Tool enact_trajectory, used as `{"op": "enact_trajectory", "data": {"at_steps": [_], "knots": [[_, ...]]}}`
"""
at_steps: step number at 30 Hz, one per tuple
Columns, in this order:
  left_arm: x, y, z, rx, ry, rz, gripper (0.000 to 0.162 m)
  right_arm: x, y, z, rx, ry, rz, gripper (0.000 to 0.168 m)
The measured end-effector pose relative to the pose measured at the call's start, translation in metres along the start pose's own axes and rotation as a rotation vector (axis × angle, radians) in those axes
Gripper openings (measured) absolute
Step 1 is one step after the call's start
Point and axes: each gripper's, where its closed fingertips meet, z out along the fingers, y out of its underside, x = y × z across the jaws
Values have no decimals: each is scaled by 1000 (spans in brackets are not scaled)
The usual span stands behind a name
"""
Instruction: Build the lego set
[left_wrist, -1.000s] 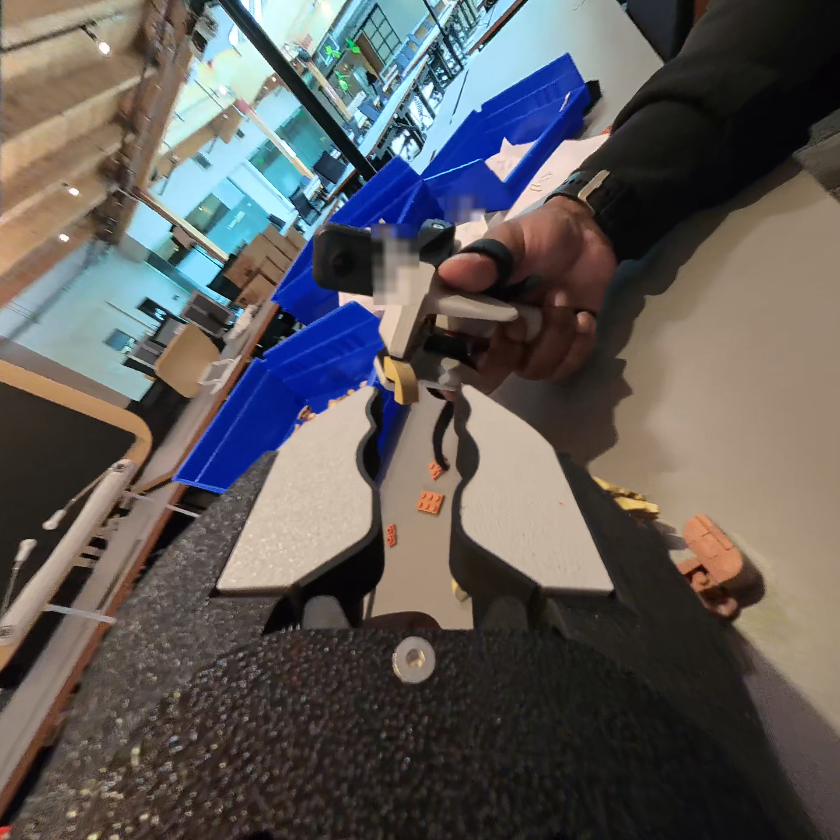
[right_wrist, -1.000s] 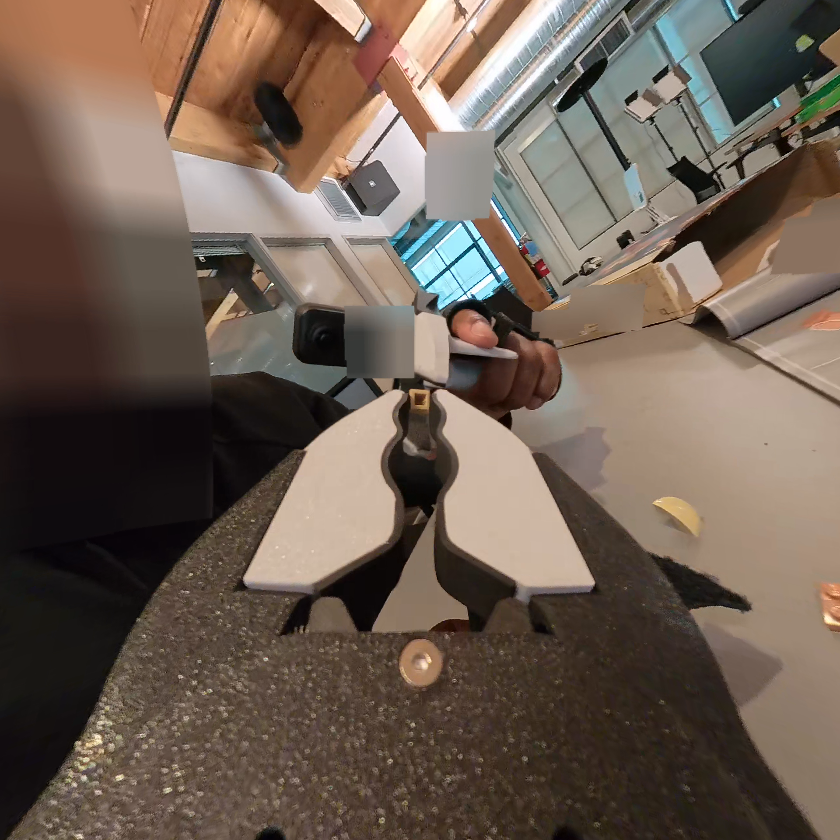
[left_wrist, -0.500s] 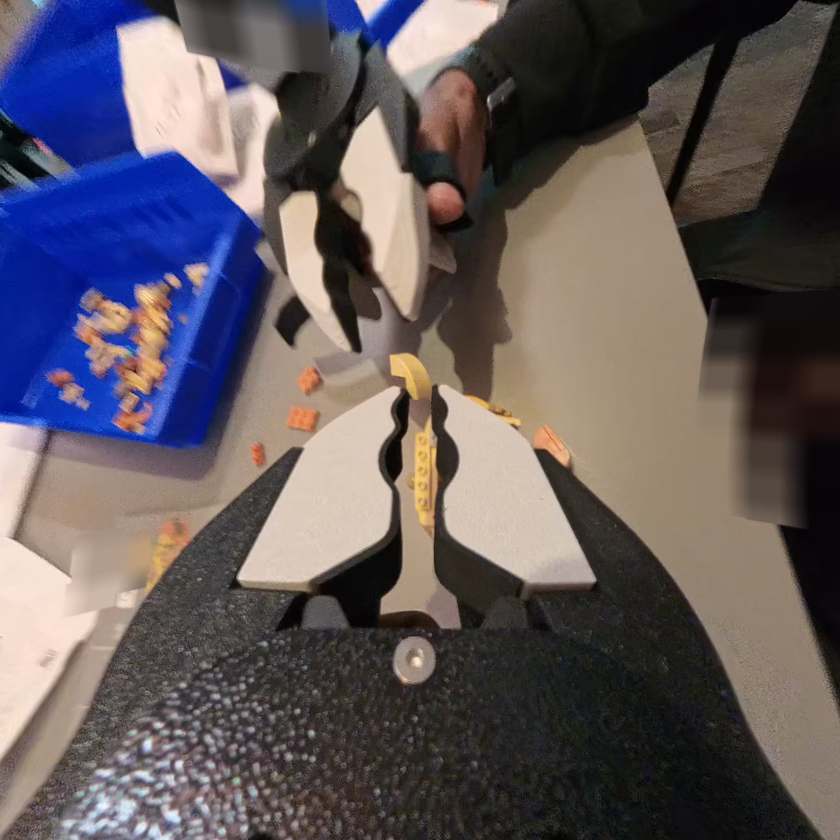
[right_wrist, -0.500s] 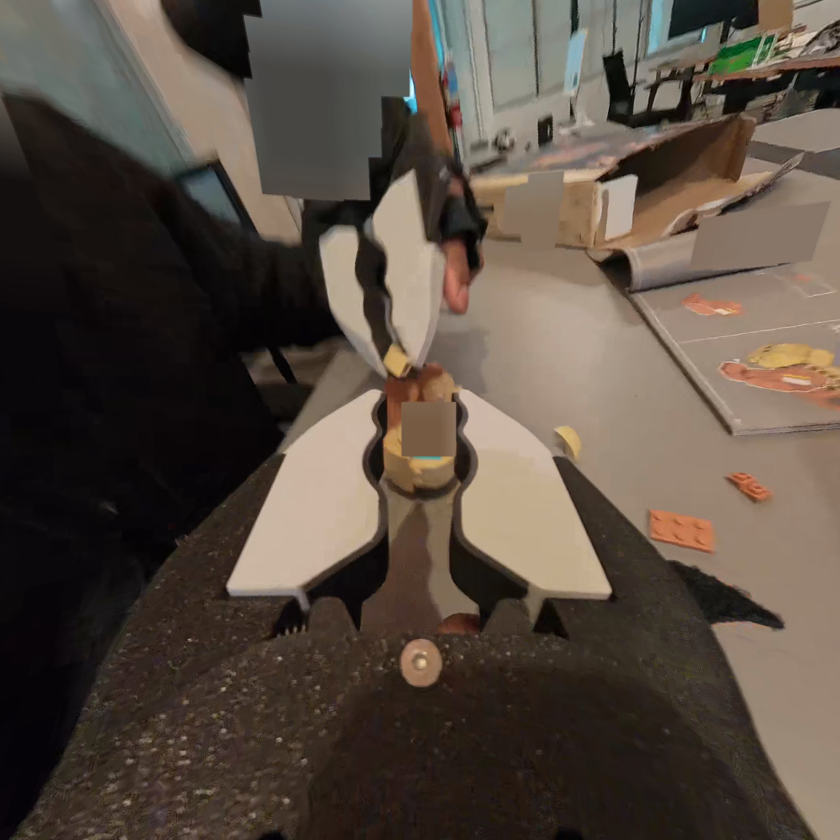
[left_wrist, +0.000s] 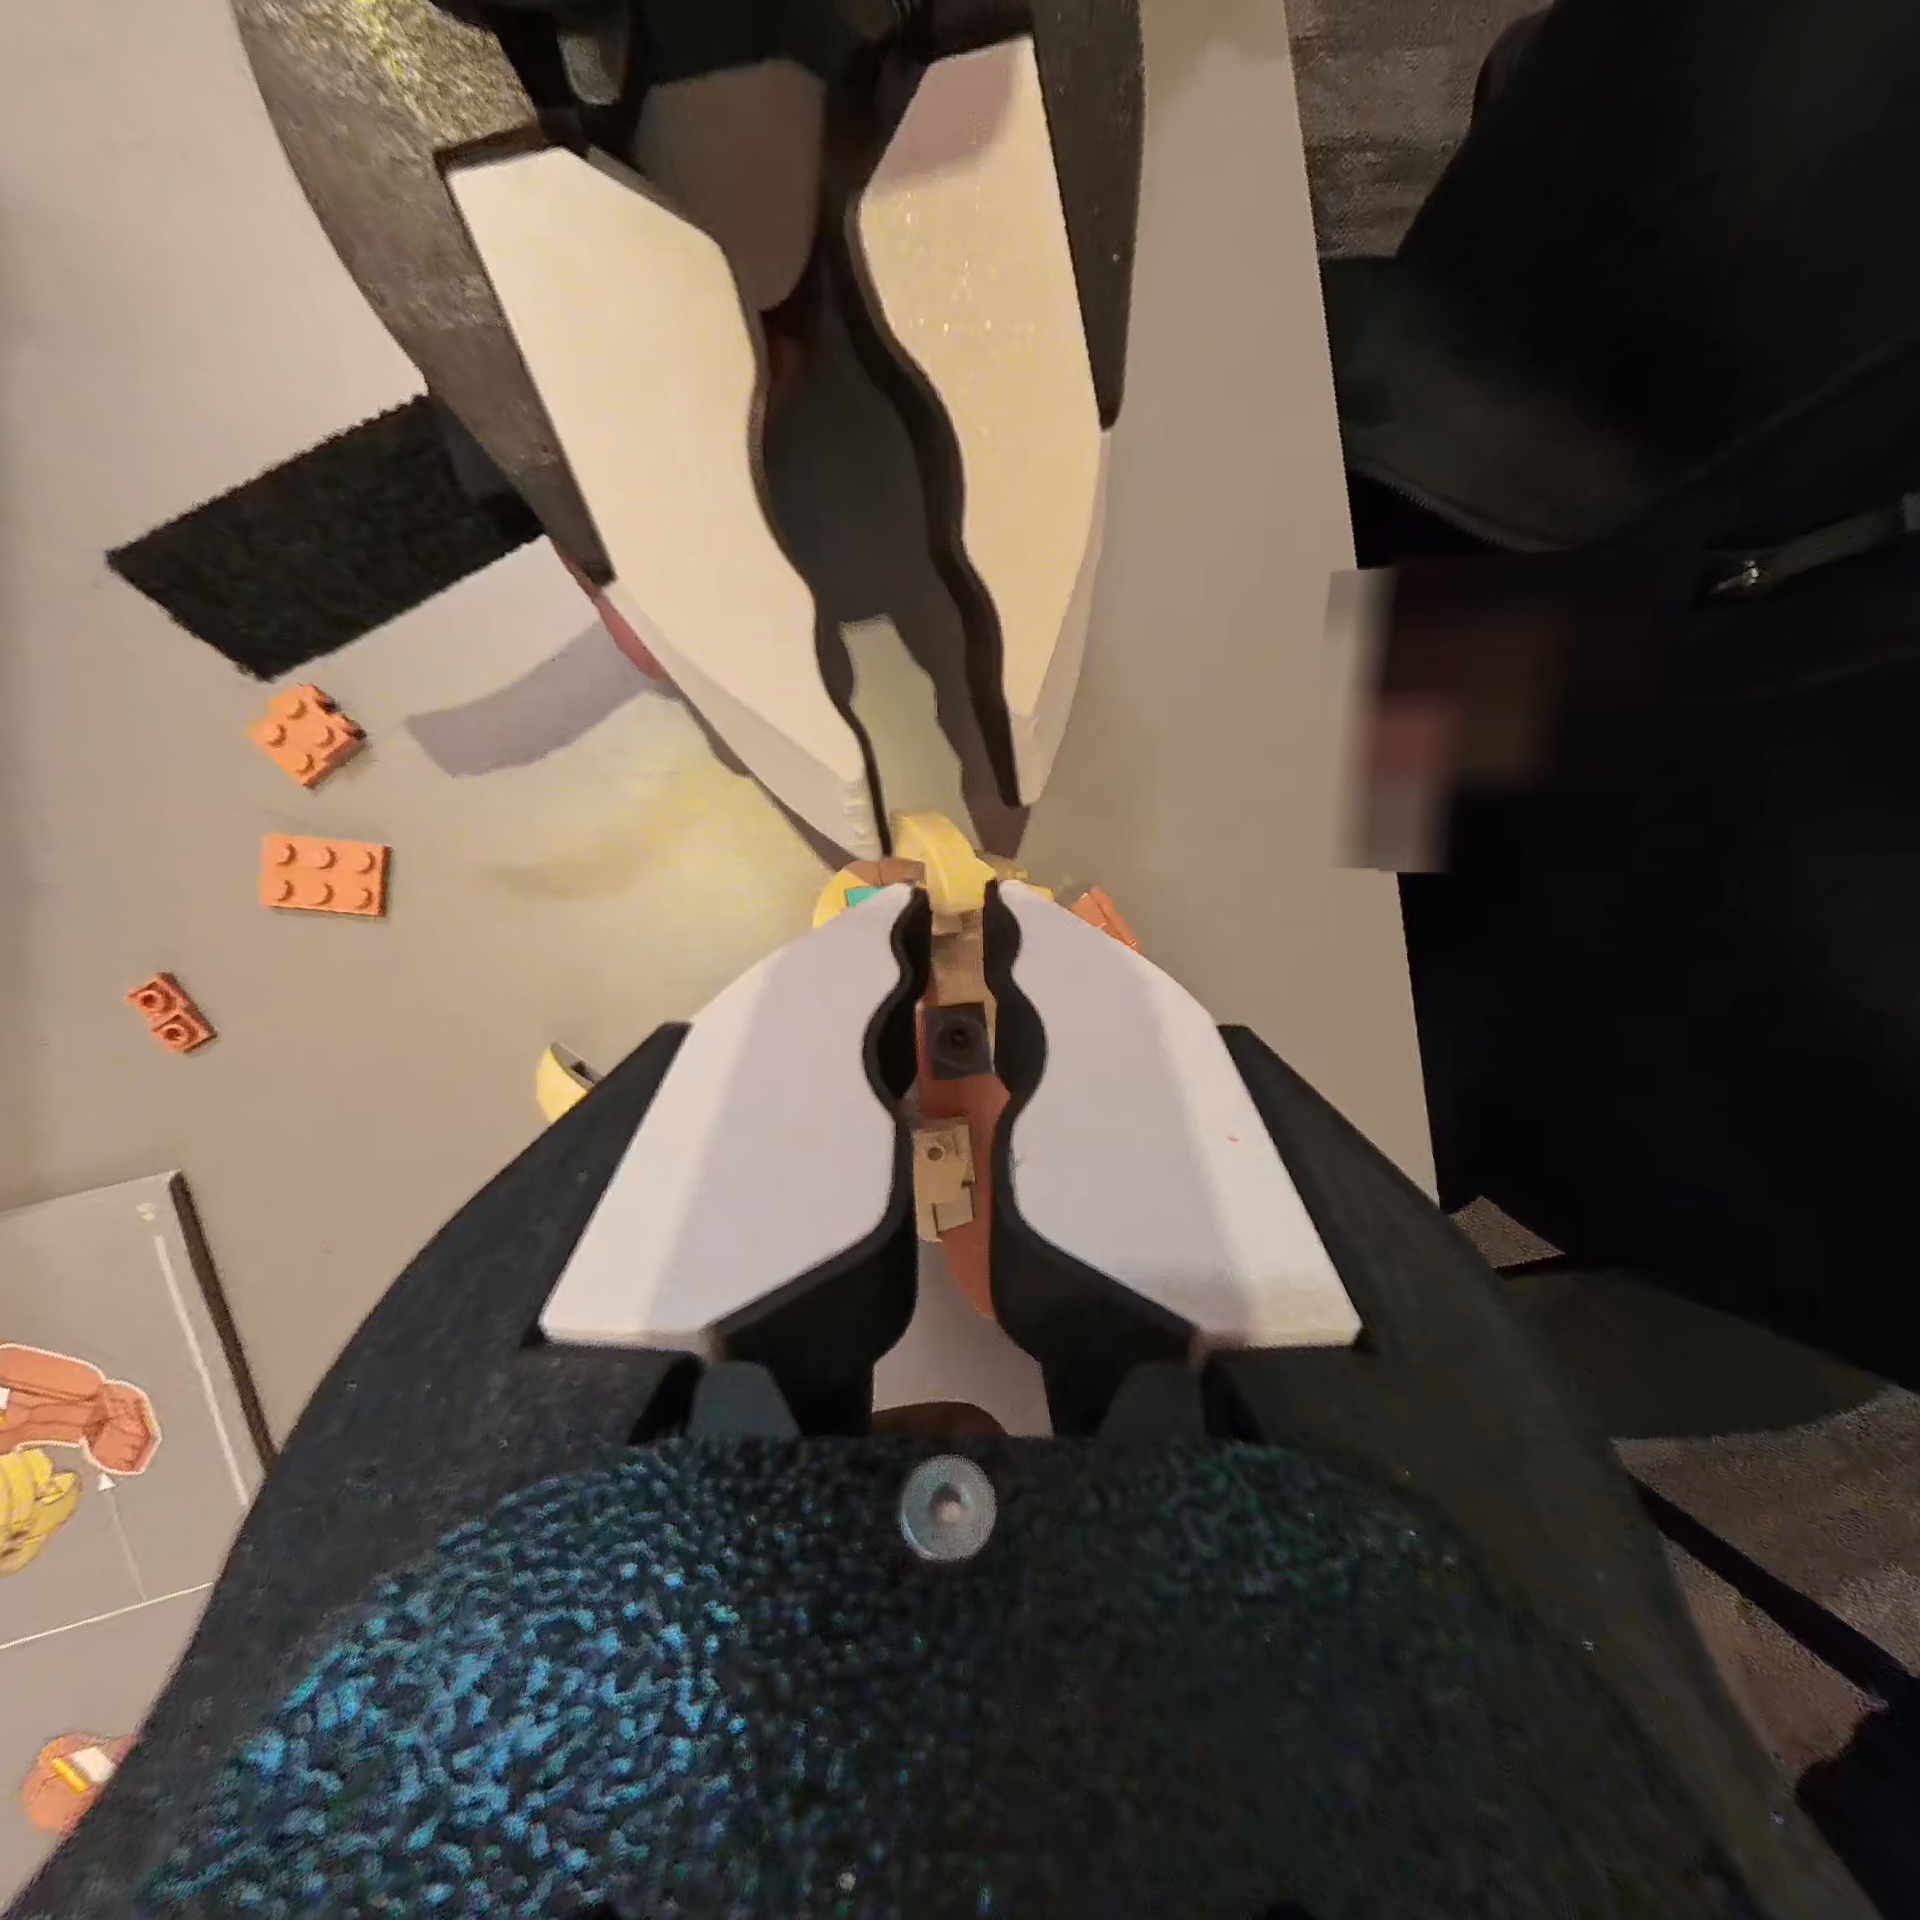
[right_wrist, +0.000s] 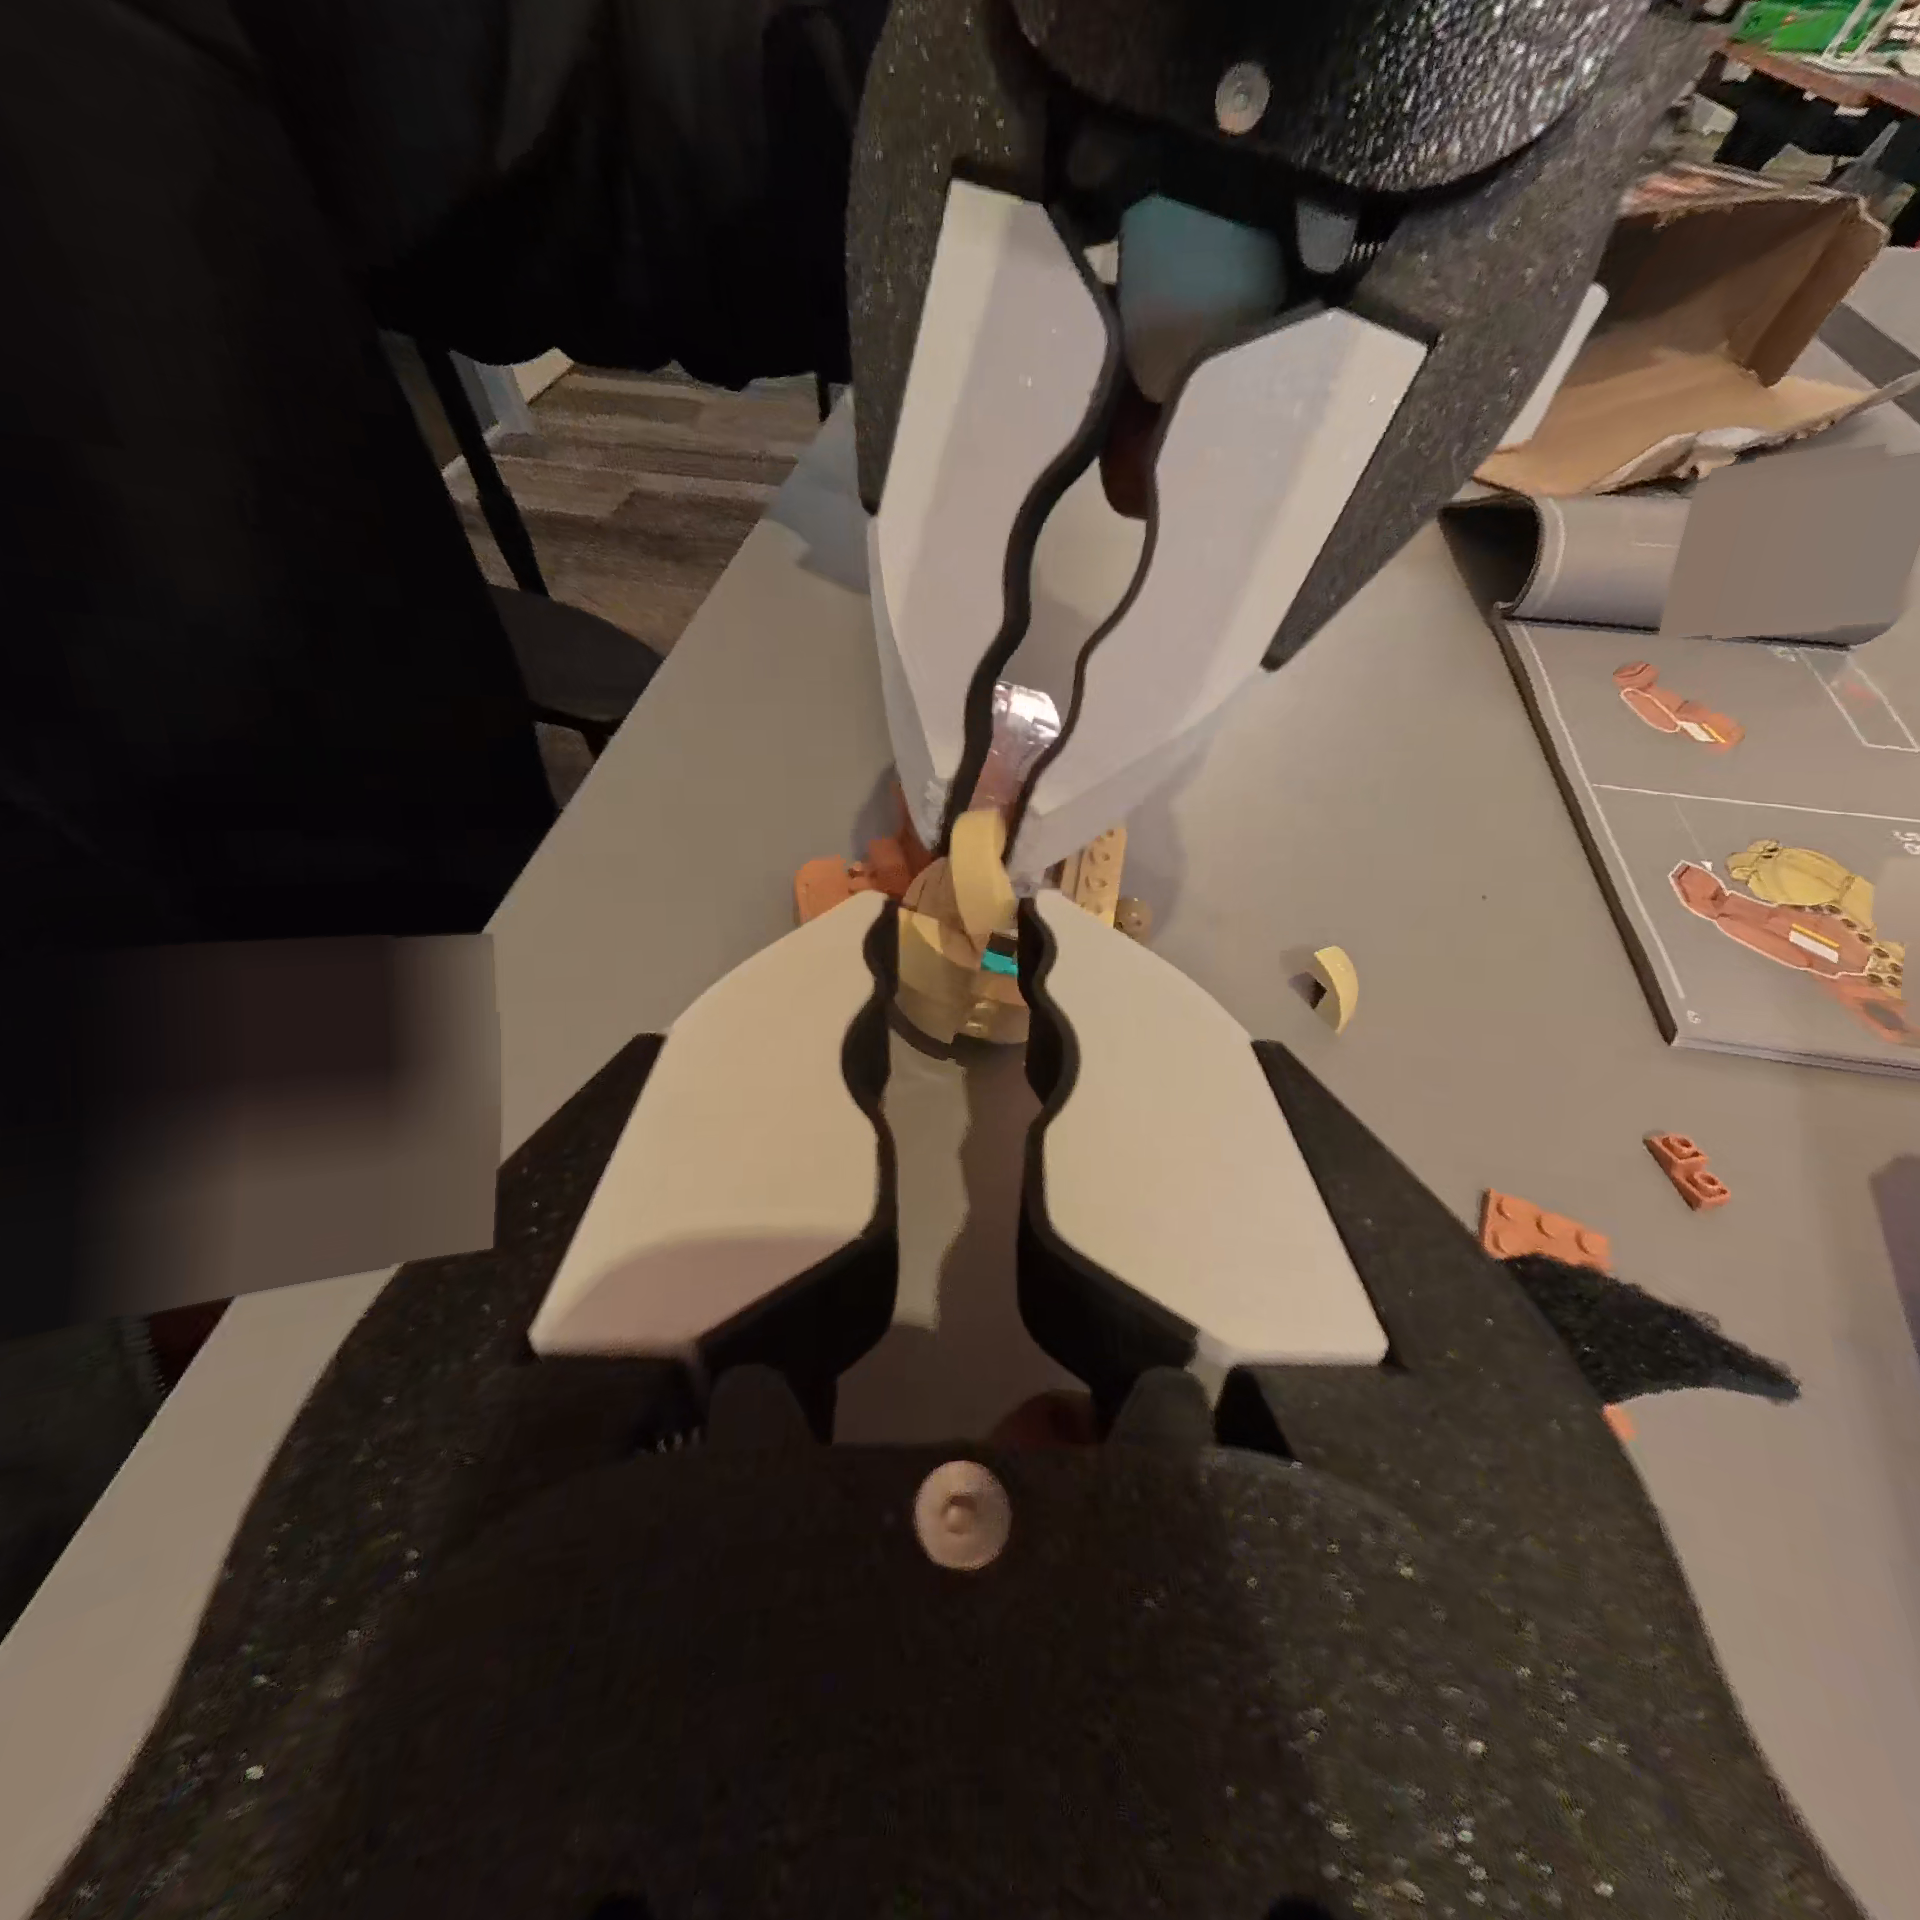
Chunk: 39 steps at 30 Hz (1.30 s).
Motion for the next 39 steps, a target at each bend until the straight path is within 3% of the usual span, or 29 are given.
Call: {"op": "enact_trajectory", "data": {"at_steps": [4,17,39], "knots": [[-1,1,4,-21,6,6,10,6,2,1,-33,71,-35,10],[-9,21,6,-18,-75,-7,14,8,15,9,-114,5,260,9],[-10,22,3,166,-149,23,15,6,20,15,-152,-57,330,14]]}}
